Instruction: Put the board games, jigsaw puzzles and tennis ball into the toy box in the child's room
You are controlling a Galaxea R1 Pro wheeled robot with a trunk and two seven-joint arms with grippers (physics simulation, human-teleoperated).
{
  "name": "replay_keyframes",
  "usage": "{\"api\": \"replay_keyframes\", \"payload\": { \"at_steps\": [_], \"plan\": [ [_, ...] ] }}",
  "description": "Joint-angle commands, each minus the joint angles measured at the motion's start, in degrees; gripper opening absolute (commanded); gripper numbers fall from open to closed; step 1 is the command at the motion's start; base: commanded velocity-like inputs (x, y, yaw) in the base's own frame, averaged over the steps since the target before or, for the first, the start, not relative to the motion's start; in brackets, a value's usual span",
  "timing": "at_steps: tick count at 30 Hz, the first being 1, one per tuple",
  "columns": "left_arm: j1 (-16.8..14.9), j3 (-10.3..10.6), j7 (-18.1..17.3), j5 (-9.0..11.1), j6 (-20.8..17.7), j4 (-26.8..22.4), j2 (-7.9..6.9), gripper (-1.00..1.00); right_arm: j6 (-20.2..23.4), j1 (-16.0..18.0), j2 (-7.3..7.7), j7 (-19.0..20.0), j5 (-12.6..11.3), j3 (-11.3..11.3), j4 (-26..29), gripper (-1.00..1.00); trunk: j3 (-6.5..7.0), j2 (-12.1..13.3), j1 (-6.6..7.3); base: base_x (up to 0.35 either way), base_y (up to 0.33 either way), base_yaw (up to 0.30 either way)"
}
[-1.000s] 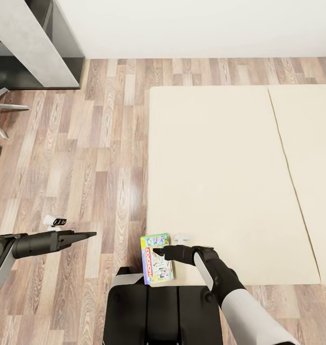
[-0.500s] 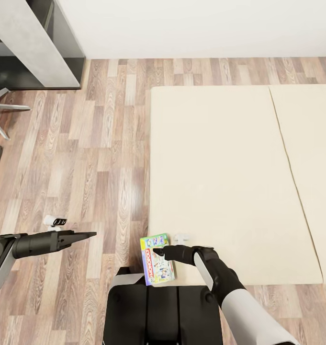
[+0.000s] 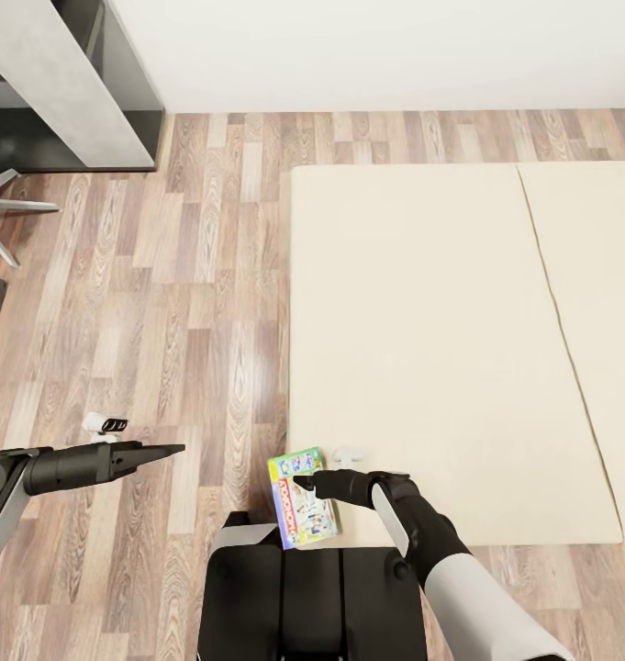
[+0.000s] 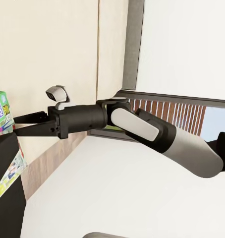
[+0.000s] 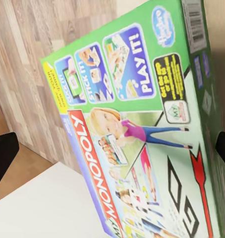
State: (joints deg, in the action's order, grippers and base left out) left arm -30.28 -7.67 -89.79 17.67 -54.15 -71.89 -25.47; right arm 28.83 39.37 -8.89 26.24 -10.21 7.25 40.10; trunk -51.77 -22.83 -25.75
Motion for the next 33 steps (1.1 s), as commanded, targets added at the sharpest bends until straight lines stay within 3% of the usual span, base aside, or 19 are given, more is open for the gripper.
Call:
{"api": "replay_keyframes", "payload": {
  "at_steps": [1, 33],
  "plan": [
    [-0.02, 0.02, -0.21, -0.01, -0.61, -0.01, -0.02, 1.00, 0.43, 0.01, 0.01, -0.13, -0.54, 0.05, 0.07, 1.00, -0.06, -0.09, -0.03, 0.000, 0.027, 0.000],
    [0.00, 0.02, -0.21, -0.01, -0.61, 0.00, -0.02, 1.00, 0.43, 0.01, 0.01, -0.12, -0.59, 0.05, 0.07, 1.00, -0.06, -0.09, -0.03, 0.000, 0.013, 0.000]
  ]
}}
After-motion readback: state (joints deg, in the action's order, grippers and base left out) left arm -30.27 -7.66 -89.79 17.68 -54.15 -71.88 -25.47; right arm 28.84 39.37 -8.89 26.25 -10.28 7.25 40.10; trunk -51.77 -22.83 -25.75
